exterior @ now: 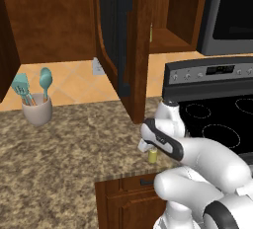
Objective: Put the shaker and condiment bottle from the counter next to their counterparts in the cabinet.
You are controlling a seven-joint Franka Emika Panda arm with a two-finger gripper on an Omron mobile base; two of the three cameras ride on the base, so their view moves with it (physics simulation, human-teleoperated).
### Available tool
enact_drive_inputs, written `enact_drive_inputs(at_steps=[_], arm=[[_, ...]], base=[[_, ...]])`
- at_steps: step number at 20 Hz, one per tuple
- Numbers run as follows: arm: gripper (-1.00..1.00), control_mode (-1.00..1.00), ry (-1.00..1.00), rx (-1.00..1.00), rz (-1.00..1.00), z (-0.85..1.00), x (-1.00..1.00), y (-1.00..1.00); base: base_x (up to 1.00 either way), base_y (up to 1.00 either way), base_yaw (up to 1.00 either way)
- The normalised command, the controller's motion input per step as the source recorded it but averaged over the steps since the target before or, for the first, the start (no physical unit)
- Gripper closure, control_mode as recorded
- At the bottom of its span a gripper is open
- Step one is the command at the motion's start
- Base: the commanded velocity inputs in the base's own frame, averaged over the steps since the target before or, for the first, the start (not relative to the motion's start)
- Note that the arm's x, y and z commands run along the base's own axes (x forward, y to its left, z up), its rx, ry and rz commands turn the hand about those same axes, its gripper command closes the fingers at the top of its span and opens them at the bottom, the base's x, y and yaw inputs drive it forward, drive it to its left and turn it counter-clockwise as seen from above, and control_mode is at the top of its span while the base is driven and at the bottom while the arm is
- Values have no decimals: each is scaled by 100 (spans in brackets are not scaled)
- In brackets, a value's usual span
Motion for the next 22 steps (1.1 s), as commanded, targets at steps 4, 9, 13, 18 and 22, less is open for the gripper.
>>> enact_drive_inputs(at_steps=[4,9,13,18,22], arm=[[-100,-100,0,0,0,-34,-3,0],[-100,-100,-2,1,0,-18,-21,-14],[-100,-100,-4,1,0,-5,-27,-19],[-100,-100,-1,0,0,-13,-9,-4],[-100,-100,0,0,0,-16,-1,0]], base=[[0,0,0],[0,0,0],[0,0,0],[0,0,0],[0,0,0]])
